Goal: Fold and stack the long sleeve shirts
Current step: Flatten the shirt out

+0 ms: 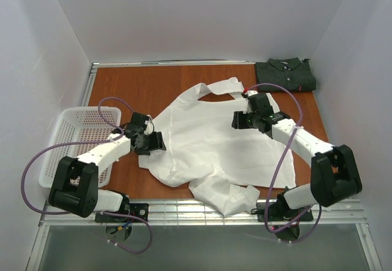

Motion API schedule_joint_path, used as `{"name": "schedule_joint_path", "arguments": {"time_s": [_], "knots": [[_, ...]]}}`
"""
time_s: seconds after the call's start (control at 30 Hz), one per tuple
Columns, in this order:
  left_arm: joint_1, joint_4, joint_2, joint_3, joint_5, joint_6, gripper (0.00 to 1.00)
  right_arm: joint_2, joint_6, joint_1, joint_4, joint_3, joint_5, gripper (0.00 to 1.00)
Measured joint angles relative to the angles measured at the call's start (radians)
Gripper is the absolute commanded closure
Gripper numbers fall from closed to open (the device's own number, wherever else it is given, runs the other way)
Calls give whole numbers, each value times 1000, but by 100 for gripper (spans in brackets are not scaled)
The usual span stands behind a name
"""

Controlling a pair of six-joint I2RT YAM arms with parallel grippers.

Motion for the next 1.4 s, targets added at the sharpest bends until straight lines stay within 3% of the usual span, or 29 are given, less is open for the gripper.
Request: {"name": "schedule_joint_path", "arguments": {"time_s": [0.17,0.37,0.6,0.9,1.17,1.4], "knots": [[0,-28,-8,75,6,0,23,157,-37,43,11,44,-41,36],[0,31,21,200,-2,63,23,187,-32,44,-23,159,8,34],[-18,121,310,415,20,100,23,291,51,12,48,449,122,34],[-129,224,655,726,-33,183,30,495,19,-11,101,598,47,34],[-211,261,684,649,-32,202,35,502,-22,-9,128,577,-38,34],[-243,348,568,457,80,130,40,500,-32,-9,136,512,-60,34]]}}
